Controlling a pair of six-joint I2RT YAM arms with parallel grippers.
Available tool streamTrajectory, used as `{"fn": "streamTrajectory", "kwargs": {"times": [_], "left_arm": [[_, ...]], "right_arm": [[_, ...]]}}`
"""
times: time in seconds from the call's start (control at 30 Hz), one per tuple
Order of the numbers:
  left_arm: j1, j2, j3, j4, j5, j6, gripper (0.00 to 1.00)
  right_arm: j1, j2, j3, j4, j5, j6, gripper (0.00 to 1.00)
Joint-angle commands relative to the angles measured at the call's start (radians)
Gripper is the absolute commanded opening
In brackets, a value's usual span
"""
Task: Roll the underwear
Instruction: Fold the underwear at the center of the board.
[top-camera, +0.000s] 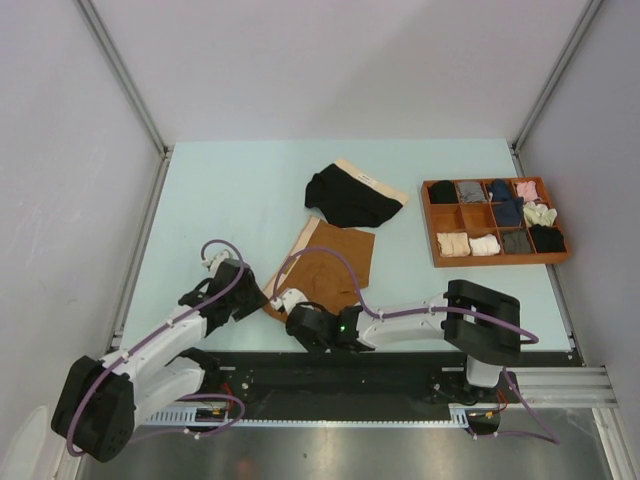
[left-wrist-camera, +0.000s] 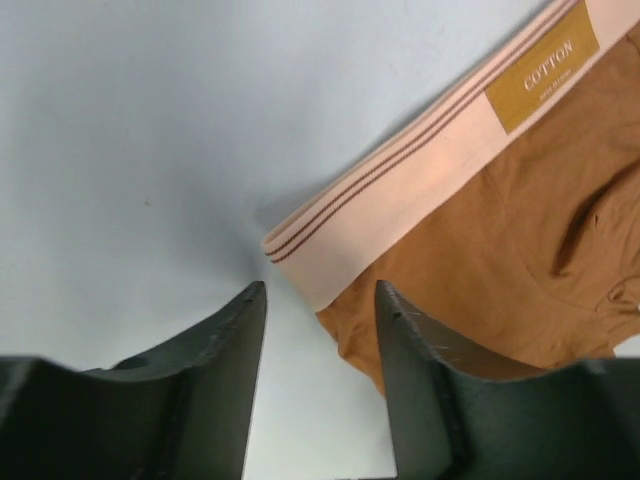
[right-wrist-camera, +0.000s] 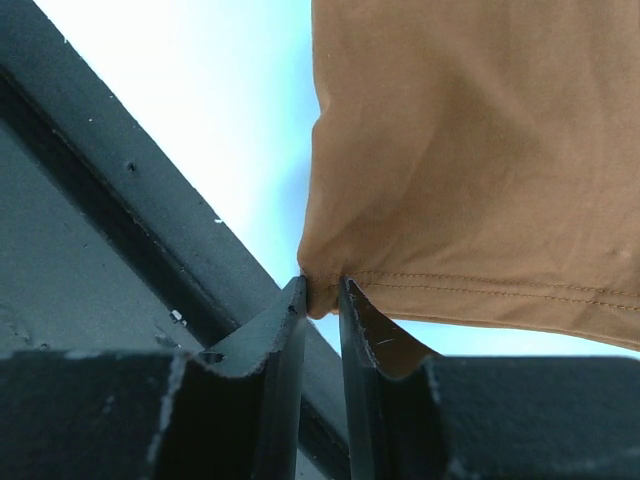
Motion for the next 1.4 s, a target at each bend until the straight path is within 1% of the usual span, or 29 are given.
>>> {"fn": "streamTrajectory", "kwargs": {"times": [0.0,0.1,0.33,0.4,0.5,0.53,0.63,0.7,0.73,0.77,0.8,0.83,0.87,0.97,1.1,1.17,1.2,1.27,1.37], "left_arm": [[0.008,0.025,-0.004,0.062,-0.055,-0.03,0.48],[0.008,0.024,-0.013,0.064,-0.081,-0.041,0.42],[0.008,0.006,-0.033,0.067,-0.11,-0.062,0.4],[0.008,0.004,-0.035,0.061,-0.121,-0.065,0.38],[0.008,0.003,-0.041,0.071,-0.136,-0.067,0.29],[0.01,0.007,-0.041,0.074,-0.138,-0.064,0.23],[0.008,0.03,-0.035,0.088,-0.139,-0.055,0.2],[0.01,0.042,-0.038,0.114,-0.135,-0.041,0.17],[0.008,0.044,-0.04,0.12,-0.133,-0.032,0.1],[0.008,0.045,-0.04,0.12,-0.136,-0.028,0.05],[0.008,0.042,-0.034,0.119,-0.138,-0.022,0.0],[0.008,0.036,-0.03,0.108,-0.145,-0.007,0.0],[0.008,0.03,-0.026,0.093,-0.155,-0.002,0.0],[0.008,-0.017,0.008,0.019,-0.194,0.019,0.0],[0.008,-0.096,0.042,-0.079,-0.215,0.045,0.0],[0.008,-0.131,0.058,-0.134,-0.225,0.054,0.0],[0.008,-0.14,0.063,-0.152,-0.23,0.056,0.0],[0.007,-0.171,0.08,-0.2,-0.234,0.062,0.0],[0.007,-0.198,0.1,-0.222,-0.225,0.079,0.0]], "right_arm": [[0.025,0.027,0.024,-0.014,-0.03,0.031,0.24],[0.032,0.027,0.024,-0.009,-0.035,0.037,0.24],[0.035,0.036,0.024,-0.006,-0.041,0.037,0.24],[0.036,0.036,0.024,-0.008,-0.042,0.039,0.23],[0.036,0.039,0.024,-0.008,-0.045,0.039,0.23],[0.035,0.041,0.024,-0.006,-0.047,0.04,0.23],[0.036,0.041,0.024,-0.006,-0.047,0.041,0.23],[0.035,0.041,0.024,-0.006,-0.049,0.041,0.22],[0.035,0.041,0.024,-0.005,-0.052,0.041,0.22],[0.035,0.039,0.026,-0.005,-0.055,0.041,0.19],[0.035,0.039,0.024,-0.003,-0.059,0.037,0.14],[0.035,0.036,0.024,-0.003,-0.07,0.034,0.11],[0.035,0.032,0.024,0.0,-0.073,0.033,0.0],[0.036,0.015,0.026,0.014,-0.111,0.019,0.0],[0.041,-0.022,0.026,0.038,-0.189,0.011,0.0],[0.05,-0.039,0.026,0.058,-0.203,0.01,0.0],[0.052,-0.054,0.029,0.061,-0.252,0.01,0.0],[0.059,-0.062,0.04,0.055,-0.269,0.011,0.0],[0.061,-0.082,0.061,0.032,-0.279,0.027,0.0]]}}
